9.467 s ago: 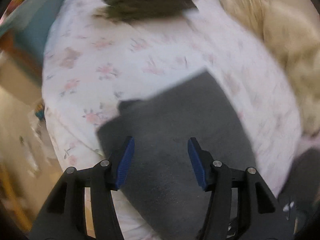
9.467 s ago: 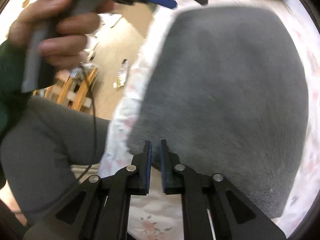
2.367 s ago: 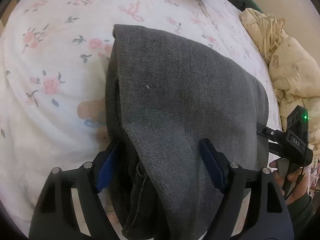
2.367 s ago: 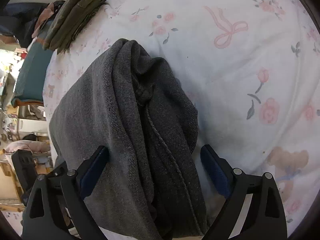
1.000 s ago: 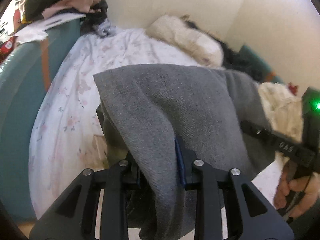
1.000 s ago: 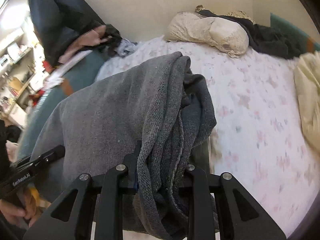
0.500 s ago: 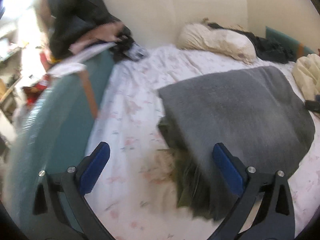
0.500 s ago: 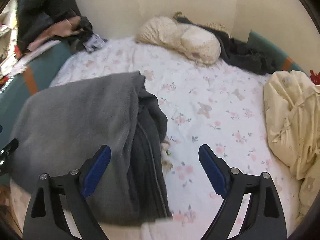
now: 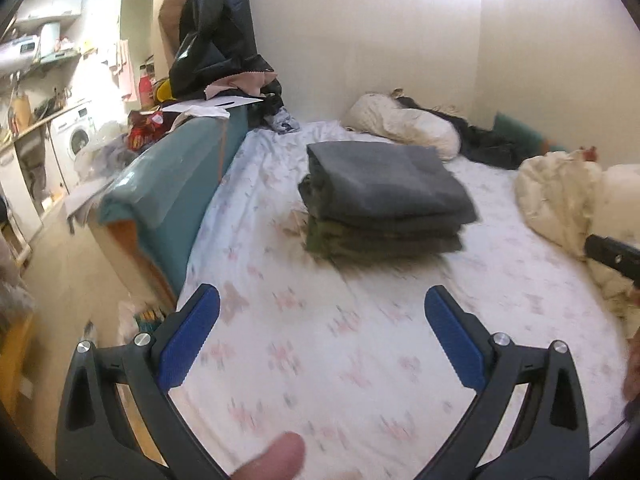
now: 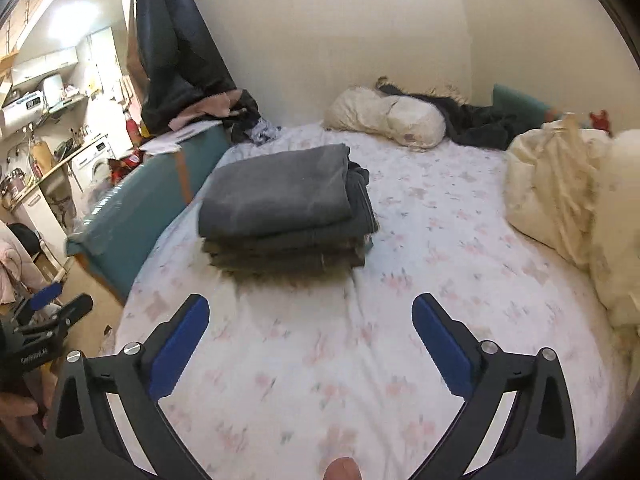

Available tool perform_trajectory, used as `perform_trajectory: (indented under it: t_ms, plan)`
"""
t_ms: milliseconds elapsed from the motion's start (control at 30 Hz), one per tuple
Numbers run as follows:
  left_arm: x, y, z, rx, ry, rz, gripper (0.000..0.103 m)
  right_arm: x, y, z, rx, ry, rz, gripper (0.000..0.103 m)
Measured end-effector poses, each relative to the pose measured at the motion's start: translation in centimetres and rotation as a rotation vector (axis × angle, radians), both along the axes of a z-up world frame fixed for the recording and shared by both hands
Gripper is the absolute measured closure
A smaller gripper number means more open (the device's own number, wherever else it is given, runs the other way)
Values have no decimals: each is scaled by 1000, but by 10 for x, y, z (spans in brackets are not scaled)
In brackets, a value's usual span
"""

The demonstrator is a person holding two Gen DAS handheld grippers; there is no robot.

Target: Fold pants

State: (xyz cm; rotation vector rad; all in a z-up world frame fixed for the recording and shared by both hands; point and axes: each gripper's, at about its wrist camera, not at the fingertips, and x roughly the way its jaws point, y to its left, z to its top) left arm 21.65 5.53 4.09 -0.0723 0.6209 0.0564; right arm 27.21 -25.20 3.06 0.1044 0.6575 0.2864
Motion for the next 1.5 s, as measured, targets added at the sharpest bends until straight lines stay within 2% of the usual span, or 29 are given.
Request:
perform_trajectory:
  t_ms: [133, 267, 500, 633, 733, 867, 1200, 1500]
  plan:
    - [-58, -13, 16, -40, -26, -21, 1, -65, 2, 13, -1, -45, -30, 0]
    - [-107, -21, 17, -45, -52, -26, 1, -129, 6, 13, -24, -84, -37, 0]
    - [-174, -31, -4, 2, -51, -42, 1, -206, 7, -18, -15, -85, -57, 0]
    - [-201, -37, -21, 23, -52, -54, 1, -234, 10, -40, -6, -87, -71, 0]
    - [-208, -41, -28, 31, -66, -52, 1, -238, 13, -53, 6, -50, -67, 0]
    - [-211, -52, -29, 64, -102, -93, 1, -239, 20, -57, -8, -71, -64, 0]
    - [-203, -42, -34, 11, -81, -57, 1, -239, 23, -59, -20, -101, -84, 0]
    - [-201, -38, -34, 8, -88, -48, 1, -237, 22, -59, -21, -102, -87, 0]
